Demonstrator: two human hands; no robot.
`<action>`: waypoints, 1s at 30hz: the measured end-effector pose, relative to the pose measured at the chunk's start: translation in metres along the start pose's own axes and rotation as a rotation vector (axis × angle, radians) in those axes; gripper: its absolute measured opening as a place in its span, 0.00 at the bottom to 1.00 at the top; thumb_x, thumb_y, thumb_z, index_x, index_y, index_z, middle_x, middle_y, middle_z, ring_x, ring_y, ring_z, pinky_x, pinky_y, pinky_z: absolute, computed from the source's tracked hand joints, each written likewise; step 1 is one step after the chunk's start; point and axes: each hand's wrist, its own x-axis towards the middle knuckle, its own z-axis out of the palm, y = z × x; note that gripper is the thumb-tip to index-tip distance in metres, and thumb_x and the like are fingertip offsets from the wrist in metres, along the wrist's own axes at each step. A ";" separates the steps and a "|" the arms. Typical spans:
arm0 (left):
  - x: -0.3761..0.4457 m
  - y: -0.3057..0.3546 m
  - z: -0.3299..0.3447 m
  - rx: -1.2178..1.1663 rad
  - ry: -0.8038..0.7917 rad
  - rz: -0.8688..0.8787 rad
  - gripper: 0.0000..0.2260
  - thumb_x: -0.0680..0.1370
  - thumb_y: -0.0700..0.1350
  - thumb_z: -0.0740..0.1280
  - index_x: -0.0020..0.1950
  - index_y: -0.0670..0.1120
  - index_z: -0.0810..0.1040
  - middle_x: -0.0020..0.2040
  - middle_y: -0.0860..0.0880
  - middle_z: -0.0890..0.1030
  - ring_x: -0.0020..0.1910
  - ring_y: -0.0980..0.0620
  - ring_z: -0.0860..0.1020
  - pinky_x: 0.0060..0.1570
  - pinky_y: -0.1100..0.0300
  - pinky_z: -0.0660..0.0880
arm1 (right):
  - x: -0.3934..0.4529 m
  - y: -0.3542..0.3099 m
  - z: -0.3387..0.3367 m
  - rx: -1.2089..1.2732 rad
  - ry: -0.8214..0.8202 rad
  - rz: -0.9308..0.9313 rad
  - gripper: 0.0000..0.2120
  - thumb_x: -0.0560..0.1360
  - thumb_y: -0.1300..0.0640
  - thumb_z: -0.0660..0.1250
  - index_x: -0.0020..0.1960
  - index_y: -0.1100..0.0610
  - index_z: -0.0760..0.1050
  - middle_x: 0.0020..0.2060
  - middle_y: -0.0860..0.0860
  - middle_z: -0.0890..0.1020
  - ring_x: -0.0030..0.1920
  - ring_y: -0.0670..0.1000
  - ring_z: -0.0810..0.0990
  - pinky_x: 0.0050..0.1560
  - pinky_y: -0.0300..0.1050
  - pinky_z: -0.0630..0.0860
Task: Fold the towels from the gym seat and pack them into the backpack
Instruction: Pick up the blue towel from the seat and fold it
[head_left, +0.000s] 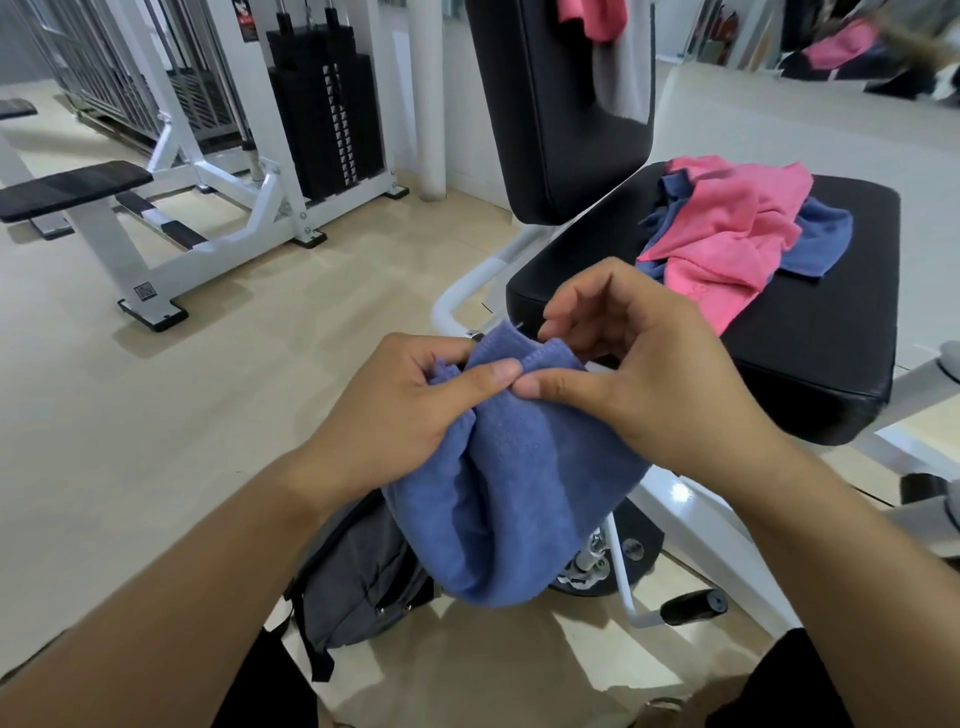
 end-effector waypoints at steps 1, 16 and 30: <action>0.000 -0.002 0.000 -0.007 0.031 -0.019 0.20 0.76 0.54 0.71 0.46 0.35 0.83 0.44 0.29 0.81 0.41 0.47 0.79 0.45 0.44 0.78 | 0.001 0.002 0.001 -0.006 0.028 0.030 0.17 0.65 0.55 0.83 0.48 0.52 0.78 0.42 0.48 0.85 0.43 0.51 0.84 0.47 0.48 0.82; -0.001 -0.005 -0.003 -0.183 -0.002 -0.217 0.20 0.74 0.53 0.70 0.47 0.34 0.85 0.45 0.31 0.84 0.42 0.48 0.81 0.46 0.59 0.77 | 0.000 0.018 0.011 -0.024 -0.005 -0.107 0.05 0.69 0.54 0.81 0.43 0.51 0.86 0.43 0.48 0.85 0.48 0.52 0.84 0.51 0.59 0.78; -0.004 -0.002 0.008 0.075 0.231 -0.113 0.06 0.77 0.49 0.74 0.41 0.52 0.88 0.37 0.40 0.85 0.37 0.47 0.83 0.41 0.50 0.81 | -0.002 0.011 0.015 0.240 -0.087 0.134 0.07 0.67 0.58 0.80 0.44 0.57 0.86 0.48 0.50 0.88 0.51 0.49 0.87 0.56 0.49 0.83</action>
